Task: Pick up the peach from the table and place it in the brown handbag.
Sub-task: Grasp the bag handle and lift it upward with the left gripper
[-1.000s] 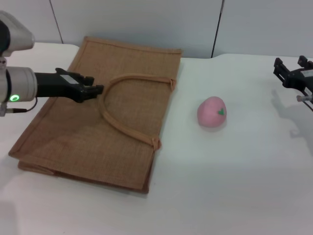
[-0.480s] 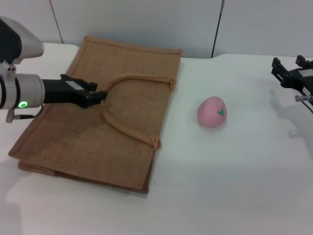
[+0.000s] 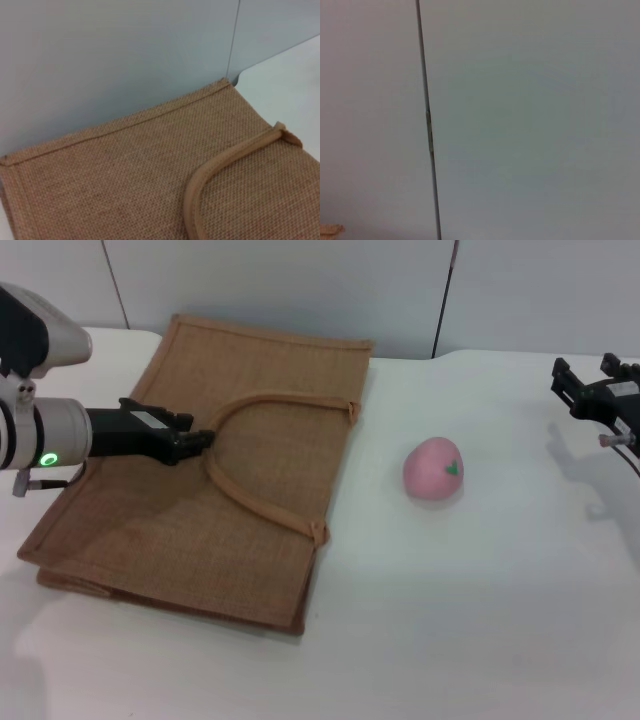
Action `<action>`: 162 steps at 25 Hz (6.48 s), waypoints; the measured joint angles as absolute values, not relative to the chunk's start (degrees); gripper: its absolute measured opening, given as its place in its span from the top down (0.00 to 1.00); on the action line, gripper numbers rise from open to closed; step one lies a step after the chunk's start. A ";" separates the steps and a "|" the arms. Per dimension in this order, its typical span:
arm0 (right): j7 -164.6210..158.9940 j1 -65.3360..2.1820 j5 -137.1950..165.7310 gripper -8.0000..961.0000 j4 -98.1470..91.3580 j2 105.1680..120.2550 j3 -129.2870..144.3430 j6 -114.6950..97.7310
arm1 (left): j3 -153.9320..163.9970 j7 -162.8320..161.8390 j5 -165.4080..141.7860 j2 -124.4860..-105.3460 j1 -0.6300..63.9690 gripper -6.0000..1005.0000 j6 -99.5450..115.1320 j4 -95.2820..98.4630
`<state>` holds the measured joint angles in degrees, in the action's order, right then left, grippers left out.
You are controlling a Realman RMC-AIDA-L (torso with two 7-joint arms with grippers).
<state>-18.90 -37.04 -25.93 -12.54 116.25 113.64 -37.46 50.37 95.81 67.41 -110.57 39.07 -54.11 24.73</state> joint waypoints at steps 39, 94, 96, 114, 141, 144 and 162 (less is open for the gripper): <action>-18.98 -37.09 -26.02 0.29 -13.62 116.19 114.34 -36.83 | 50.29 95.68 66.00 -111.76 41.05 0.62 -48.34 22.34; -20.37 -37.45 -20.21 0.29 -20.62 115.66 125.13 -35.41 | 48.60 76.45 54.90 -116.27 33.69 0.93 -61.44 55.36; -20.38 -37.45 -20.22 0.29 -20.57 115.66 125.07 -35.42 | 48.58 78.05 56.00 -116.29 34.25 0.91 -59.36 51.51; -21.80 -37.79 -20.22 0.29 -21.00 115.67 125.17 -32.52 | 48.67 82.57 57.90 -116.06 38.86 0.58 -49.39 34.81; -21.90 -38.03 -20.66 0.29 -21.00 115.75 124.89 -32.52 | 48.51 84.14 61.51 -116.40 40.56 0.50 -44.28 28.44; -21.93 -38.05 -20.66 0.29 -21.00 115.75 124.88 -32.52 | 48.51 85.09 62.19 -116.35 40.97 0.50 -44.21 26.89; -23.35 -38.13 -20.30 0.29 -20.93 115.66 124.98 -32.52 | 48.51 86.81 64.53 -116.24 40.70 0.50 -40.93 23.76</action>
<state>-23.36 -38.13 -20.30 -20.93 115.66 124.98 -32.52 48.52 86.81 64.53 -116.24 40.70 -40.93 23.76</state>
